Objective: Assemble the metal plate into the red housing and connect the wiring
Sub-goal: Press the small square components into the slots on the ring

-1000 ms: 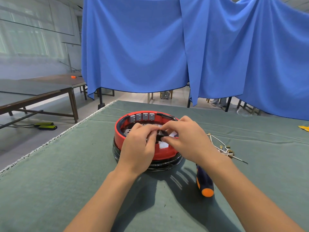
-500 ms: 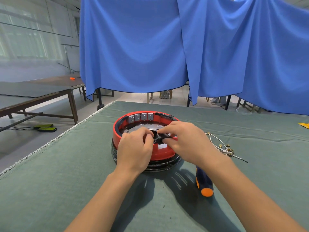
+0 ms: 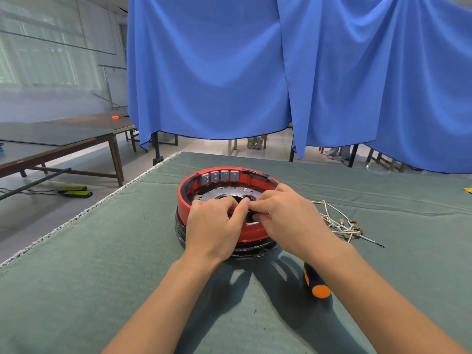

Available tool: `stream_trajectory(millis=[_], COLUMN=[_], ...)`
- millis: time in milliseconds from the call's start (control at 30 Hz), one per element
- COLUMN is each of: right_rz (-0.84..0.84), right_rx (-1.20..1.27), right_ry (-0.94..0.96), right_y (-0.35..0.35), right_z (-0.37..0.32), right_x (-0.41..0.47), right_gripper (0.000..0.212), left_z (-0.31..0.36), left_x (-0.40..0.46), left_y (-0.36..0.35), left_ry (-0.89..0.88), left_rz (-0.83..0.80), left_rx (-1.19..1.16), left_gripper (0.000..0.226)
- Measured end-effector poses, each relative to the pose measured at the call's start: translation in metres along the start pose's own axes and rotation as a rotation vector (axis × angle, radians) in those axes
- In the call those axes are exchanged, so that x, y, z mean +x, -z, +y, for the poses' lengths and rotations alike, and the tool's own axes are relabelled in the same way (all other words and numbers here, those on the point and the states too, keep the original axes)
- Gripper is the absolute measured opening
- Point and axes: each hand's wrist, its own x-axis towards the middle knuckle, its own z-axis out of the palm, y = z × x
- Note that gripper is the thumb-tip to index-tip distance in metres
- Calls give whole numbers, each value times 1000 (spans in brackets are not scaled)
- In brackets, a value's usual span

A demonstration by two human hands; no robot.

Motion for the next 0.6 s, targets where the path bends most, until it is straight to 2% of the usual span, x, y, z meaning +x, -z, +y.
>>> stream_trajectory(millis=[100, 233, 300, 433, 600], right_rz=[-21, 21, 27, 48, 78], right_rx=[87, 382, 402, 492, 591], right_ry=[8, -148, -188, -217, -268], right_y=[-3, -6, -10, -19, -23], right_z=[6, 23, 28, 25, 19], right_x=[-1, 0, -1, -3, -3], right_gripper=[30, 31, 26, 23, 14], left_z=[-1, -1, 0, 4, 8], left_x=[0, 1, 1, 2, 5], left_y=[-3, -3, -4, -6, -5], left_ry=[17, 60, 61, 38, 112], left_rz=[-2, 10, 3, -30, -51], left_rx=[78, 86, 86, 187, 180], left_gripper=[34, 23, 27, 50, 34])
